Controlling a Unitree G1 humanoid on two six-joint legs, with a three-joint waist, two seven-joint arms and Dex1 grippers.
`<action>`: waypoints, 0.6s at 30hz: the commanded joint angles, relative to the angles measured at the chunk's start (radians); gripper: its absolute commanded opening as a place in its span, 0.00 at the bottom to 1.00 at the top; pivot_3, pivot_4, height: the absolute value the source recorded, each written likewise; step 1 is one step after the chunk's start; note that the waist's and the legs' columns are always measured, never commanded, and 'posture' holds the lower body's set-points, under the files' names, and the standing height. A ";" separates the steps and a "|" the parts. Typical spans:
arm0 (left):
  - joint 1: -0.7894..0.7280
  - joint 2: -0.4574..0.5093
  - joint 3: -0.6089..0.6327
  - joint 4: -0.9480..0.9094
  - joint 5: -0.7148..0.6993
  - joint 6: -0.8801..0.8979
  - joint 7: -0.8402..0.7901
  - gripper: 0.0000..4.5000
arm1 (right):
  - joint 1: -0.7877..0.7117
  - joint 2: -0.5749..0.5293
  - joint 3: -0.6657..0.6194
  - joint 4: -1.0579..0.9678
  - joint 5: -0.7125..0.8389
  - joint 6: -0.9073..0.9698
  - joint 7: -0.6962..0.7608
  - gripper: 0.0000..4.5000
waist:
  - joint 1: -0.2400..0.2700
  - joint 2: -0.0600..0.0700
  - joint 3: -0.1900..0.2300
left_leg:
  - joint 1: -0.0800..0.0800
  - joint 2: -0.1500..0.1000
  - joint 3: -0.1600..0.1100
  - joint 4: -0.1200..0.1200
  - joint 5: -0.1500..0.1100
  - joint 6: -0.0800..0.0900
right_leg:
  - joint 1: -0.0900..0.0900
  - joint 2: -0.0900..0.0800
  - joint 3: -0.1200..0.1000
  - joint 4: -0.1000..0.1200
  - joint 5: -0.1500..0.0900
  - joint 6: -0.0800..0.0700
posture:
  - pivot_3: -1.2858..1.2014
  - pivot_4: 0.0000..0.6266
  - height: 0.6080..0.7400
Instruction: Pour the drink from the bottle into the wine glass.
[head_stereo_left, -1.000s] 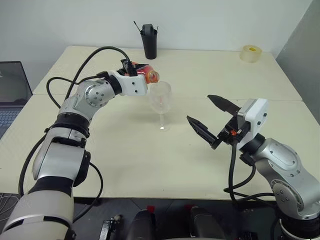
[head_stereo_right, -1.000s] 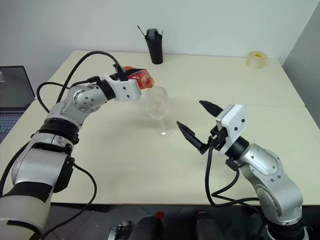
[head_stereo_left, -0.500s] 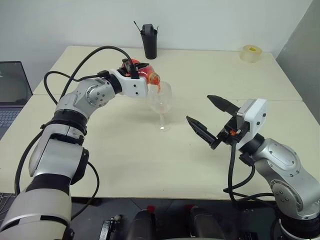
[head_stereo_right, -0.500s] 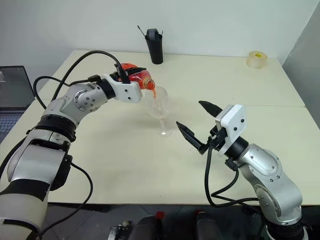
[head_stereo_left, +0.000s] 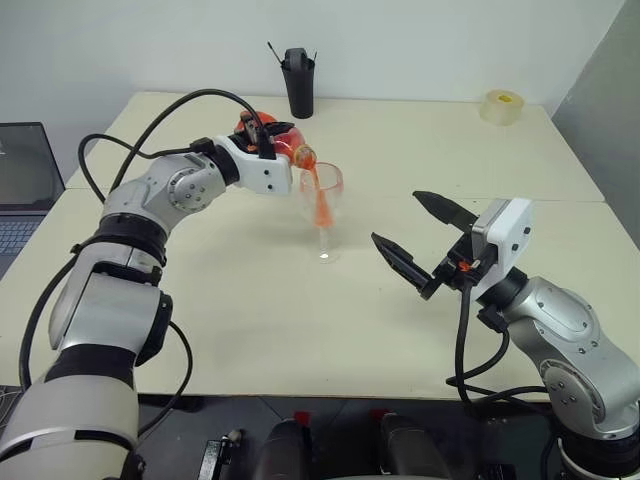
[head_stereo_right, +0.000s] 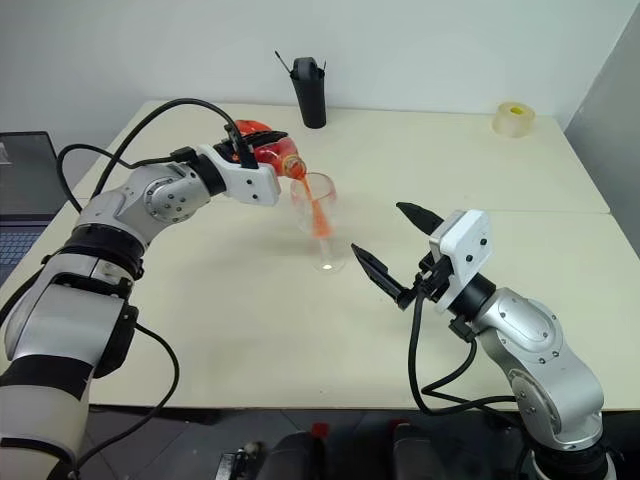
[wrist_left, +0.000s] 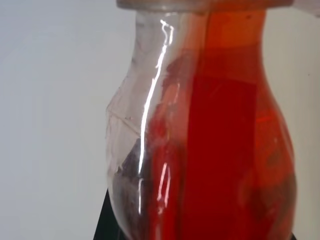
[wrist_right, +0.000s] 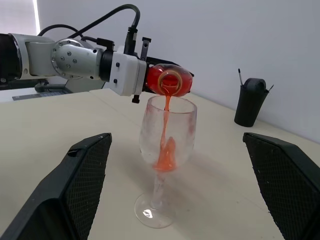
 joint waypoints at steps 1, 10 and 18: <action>-0.052 0.030 0.002 -0.022 0.007 -0.021 0.049 0.21 | -0.017 -0.002 -0.007 -0.025 -0.001 -0.023 0.001 1.00 | 0.000 0.000 0.000 | 0.000 0.000 0.000 0.000 0.000 0.000 | 0.000 0.000 0.000 0.000 0.000 0.000 | 0.52 0.24 1.00; -0.069 0.043 -0.017 -0.028 0.060 -0.029 0.136 0.21 | -0.019 -0.005 -0.004 -0.024 0.004 -0.018 0.004 1.00 | 0.000 0.000 0.000 | 0.000 0.000 0.000 0.000 0.000 0.000 | 0.000 0.000 0.000 0.001 0.000 0.000 | 0.52 0.24 1.00; -0.084 0.052 -0.039 -0.020 0.094 -0.020 0.193 0.21 | -0.017 -0.004 0.001 -0.021 0.004 -0.018 0.004 1.00 | 0.000 0.000 0.000 | 0.000 0.000 0.001 0.000 0.000 0.000 | 0.000 0.000 0.000 0.001 0.000 0.000 | 0.52 0.24 1.00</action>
